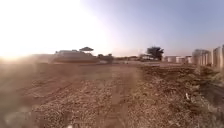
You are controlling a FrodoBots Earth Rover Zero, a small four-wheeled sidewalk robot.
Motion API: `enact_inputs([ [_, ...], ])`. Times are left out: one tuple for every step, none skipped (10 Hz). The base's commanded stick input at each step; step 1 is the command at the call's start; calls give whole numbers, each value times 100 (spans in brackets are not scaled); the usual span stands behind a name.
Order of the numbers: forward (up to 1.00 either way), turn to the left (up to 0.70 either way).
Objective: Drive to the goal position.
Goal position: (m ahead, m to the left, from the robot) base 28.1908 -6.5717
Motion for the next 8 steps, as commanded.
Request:
enact_inputs([
  [70,0],
  [70,0],
  [70,-4],
  [70,-30],
  [70,-34],
  [70,0],
  [70,0],
  [70,0],
])
